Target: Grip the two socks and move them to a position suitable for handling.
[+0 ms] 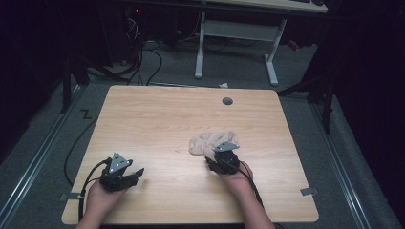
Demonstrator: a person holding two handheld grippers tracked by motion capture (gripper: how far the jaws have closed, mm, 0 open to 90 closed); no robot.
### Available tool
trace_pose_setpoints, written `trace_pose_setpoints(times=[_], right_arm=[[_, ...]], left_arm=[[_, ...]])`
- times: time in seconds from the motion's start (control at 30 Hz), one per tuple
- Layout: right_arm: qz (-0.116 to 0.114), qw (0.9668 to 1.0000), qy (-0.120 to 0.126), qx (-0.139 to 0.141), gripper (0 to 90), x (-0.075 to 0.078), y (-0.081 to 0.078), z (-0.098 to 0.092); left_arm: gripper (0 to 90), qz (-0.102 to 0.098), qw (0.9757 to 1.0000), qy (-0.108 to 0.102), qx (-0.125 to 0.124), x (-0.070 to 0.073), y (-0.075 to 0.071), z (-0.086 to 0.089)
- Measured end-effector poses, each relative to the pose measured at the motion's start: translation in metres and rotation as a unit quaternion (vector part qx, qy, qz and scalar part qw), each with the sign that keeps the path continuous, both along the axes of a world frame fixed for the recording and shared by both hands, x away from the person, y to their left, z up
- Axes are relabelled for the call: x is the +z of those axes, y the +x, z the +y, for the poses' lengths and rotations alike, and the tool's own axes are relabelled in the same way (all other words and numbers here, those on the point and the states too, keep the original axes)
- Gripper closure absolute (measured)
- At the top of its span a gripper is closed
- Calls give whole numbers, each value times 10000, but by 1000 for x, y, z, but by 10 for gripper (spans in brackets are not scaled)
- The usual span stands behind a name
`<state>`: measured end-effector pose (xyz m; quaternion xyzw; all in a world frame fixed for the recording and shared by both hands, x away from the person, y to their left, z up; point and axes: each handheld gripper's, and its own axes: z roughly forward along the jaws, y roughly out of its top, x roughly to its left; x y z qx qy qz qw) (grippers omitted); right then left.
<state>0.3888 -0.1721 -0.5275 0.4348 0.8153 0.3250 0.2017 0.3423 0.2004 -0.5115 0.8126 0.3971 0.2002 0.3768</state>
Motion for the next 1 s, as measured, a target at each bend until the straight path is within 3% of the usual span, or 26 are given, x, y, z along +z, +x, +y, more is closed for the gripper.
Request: trace_pose_setpoints(times=[0.3,0.4,0.43,0.6,0.73,0.8,0.9,1.0], right_arm=[[-6,10000,-55,-34,604,1,-3,-1],[-20,9999,-72,-68,662,1,-4,-1],[-93,9999,-116,-48,733,0,-5,0],[-161,9995,-231,-104,800,1,-6,1],[-160,9998,-73,-112,812,8,-8,-1],[-443,9990,41,-98,817,20,-13,-4],[-622,9977,264,-96,817,32,-21,-10],[-704,9966,416,-92,818,39,-25,-14]], left_arm=[[433,44,10000,-6,37,-1,1,1],[433,40,10000,-8,46,-2,1,1],[433,39,10000,3,37,-2,1,1],[433,40,10000,1,62,-2,1,2],[430,25,10000,-48,54,0,0,2],[430,38,10000,-21,-14,-1,0,1],[428,40,10000,47,-47,-2,2,0],[428,64,10000,-22,-29,-2,4,0]])
